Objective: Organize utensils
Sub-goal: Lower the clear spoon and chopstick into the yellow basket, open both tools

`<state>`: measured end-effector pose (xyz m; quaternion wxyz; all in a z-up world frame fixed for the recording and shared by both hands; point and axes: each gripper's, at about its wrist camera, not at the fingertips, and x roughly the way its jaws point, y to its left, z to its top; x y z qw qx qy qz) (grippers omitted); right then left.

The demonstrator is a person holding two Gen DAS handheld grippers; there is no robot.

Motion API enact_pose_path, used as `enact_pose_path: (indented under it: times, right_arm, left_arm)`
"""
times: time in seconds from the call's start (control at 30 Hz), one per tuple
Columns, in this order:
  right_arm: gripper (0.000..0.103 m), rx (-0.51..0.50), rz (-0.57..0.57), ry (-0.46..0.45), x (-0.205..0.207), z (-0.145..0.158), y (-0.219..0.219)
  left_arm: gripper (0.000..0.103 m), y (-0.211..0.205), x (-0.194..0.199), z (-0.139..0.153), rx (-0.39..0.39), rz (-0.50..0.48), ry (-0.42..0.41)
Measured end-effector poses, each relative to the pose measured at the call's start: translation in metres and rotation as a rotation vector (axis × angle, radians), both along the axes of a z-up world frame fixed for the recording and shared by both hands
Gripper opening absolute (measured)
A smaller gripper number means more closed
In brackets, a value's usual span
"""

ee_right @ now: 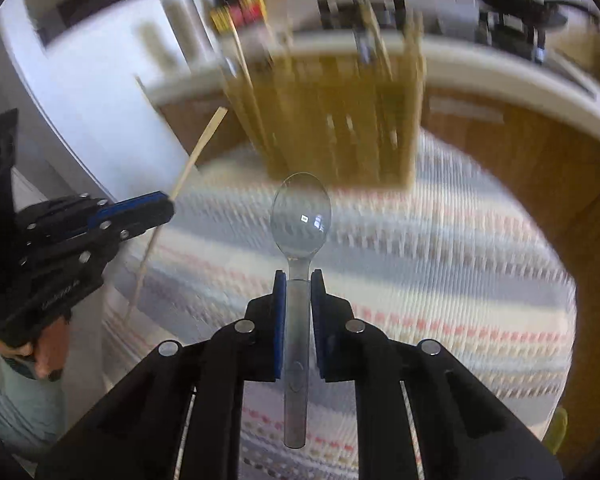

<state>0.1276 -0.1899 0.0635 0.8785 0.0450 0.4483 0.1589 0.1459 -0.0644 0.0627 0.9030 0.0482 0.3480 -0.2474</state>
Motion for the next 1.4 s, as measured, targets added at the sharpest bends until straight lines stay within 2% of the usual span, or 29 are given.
enact_pose_path:
  times: [0.13,0.33,0.5,0.6,0.73,0.83,1.07,1.23,1.4]
  right_arm:
    - [0.01,0.029,0.014,-0.19,0.003,0.051,-0.002]
    - [0.01,0.072,-0.001,-0.395,0.019,0.108,-0.008]
    - [0.01,0.133,-0.033,-0.548,0.036,0.139,-0.028]
    - [0.01,0.108,-0.088,-0.642,0.048,0.152,-0.039]
    - [0.01,0.058,-0.142,-0.697,0.072,0.151,-0.049]
    - [0.01,0.024,-0.169,-0.72,0.092,0.14,-0.059]
    - [0.01,0.02,-0.191,-0.682,0.138,0.097,-0.071]
    - [0.01,0.043,-0.174,-0.656,0.154,0.07,-0.073]
    - [0.01,0.059,-0.163,-0.647,0.164,0.057,-0.078]
  left_arm:
    - [0.004,0.016,0.016,0.048,-0.172,0.024,-0.099]
    - [0.004,0.023,0.036,0.102,-0.341,0.042,-0.228]
    - [0.004,0.01,0.055,0.121,-0.401,0.077,-0.339]
    - [0.004,0.008,0.055,0.121,-0.434,0.079,-0.427]
    - [0.004,0.007,0.06,0.113,-0.445,0.11,-0.539]
    - [0.004,0.007,0.072,0.101,-0.445,0.137,-0.571]
    - [0.004,0.011,0.108,0.066,-0.481,0.169,-0.552]
    - [0.004,0.007,0.127,0.045,-0.44,0.194,-0.54]
    - [0.004,0.002,0.131,0.033,-0.39,0.203,-0.545]
